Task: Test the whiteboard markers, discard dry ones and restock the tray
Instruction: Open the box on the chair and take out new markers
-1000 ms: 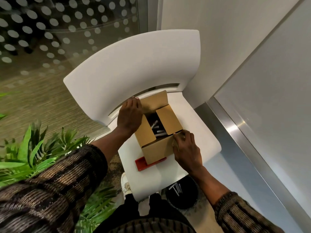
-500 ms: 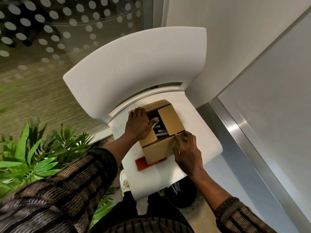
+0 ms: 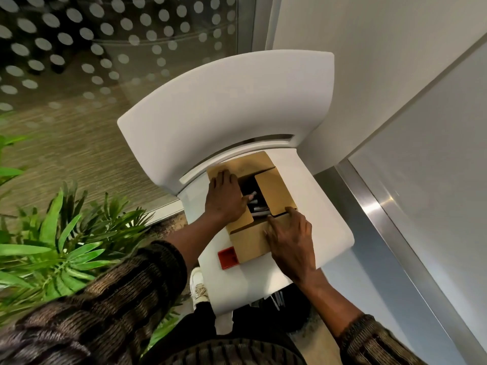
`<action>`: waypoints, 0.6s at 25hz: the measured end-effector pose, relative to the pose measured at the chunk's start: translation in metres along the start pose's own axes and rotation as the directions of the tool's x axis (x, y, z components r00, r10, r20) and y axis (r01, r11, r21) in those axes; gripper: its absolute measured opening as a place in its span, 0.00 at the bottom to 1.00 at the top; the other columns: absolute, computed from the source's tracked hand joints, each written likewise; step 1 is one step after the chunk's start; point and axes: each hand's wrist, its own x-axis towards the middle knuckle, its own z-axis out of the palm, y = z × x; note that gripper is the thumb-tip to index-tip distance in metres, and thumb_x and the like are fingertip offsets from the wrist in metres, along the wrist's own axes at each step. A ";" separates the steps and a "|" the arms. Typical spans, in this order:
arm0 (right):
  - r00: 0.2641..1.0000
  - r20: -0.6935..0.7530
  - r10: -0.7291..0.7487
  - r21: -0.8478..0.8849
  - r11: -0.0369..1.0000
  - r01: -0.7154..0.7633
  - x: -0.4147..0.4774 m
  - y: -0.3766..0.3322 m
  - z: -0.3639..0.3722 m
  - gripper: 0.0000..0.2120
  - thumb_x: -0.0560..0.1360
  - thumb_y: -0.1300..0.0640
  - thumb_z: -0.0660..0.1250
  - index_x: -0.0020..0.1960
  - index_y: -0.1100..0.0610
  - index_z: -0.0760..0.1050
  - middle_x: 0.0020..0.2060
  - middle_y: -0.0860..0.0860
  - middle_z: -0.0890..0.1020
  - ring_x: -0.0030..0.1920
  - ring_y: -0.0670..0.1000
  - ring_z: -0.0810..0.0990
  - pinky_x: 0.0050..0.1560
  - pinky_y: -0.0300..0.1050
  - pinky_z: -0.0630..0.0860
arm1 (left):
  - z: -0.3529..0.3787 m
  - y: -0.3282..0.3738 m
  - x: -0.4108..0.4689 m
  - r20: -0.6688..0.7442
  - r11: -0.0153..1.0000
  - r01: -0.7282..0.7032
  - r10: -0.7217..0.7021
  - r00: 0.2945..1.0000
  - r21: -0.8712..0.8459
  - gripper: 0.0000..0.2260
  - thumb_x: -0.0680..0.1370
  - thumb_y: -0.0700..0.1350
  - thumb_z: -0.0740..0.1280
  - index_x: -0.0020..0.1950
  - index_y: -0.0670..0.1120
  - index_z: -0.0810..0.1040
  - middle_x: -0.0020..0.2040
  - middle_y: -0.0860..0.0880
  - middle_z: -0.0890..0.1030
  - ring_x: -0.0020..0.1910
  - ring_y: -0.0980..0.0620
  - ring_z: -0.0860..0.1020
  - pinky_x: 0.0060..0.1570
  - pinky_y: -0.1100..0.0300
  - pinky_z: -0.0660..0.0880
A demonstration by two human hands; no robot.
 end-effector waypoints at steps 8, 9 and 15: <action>0.988 0.130 0.081 -0.095 0.993 -0.069 0.030 -0.019 -0.008 0.28 0.84 0.32 0.50 0.71 0.48 0.76 0.81 0.66 0.59 0.83 0.68 0.52 0.80 0.70 0.57 | 0.017 0.011 -0.019 -0.068 0.989 0.129 -0.134 0.989 -0.070 0.50 0.78 0.71 0.68 0.87 0.42 0.50 0.88 0.41 0.53 0.87 0.40 0.51 0.84 0.41 0.47; 0.989 0.120 0.086 -0.095 0.993 -0.075 0.029 -0.019 -0.011 0.29 0.84 0.32 0.52 0.73 0.49 0.74 0.81 0.65 0.59 0.82 0.68 0.54 0.80 0.69 0.59 | 0.017 0.013 -0.020 -0.067 0.987 0.136 -0.142 0.988 -0.090 0.50 0.78 0.70 0.69 0.87 0.42 0.50 0.88 0.41 0.53 0.87 0.39 0.51 0.84 0.40 0.49; 0.970 -0.023 0.241 -0.029 0.970 -0.241 0.038 0.000 -0.042 0.37 0.80 0.36 0.65 0.81 0.55 0.61 0.83 0.61 0.57 0.82 0.64 0.56 0.80 0.65 0.61 | 0.009 0.017 -0.023 -0.003 0.976 0.153 -0.156 0.988 -0.154 0.49 0.76 0.60 0.76 0.85 0.43 0.52 0.87 0.41 0.54 0.86 0.37 0.54 0.84 0.38 0.57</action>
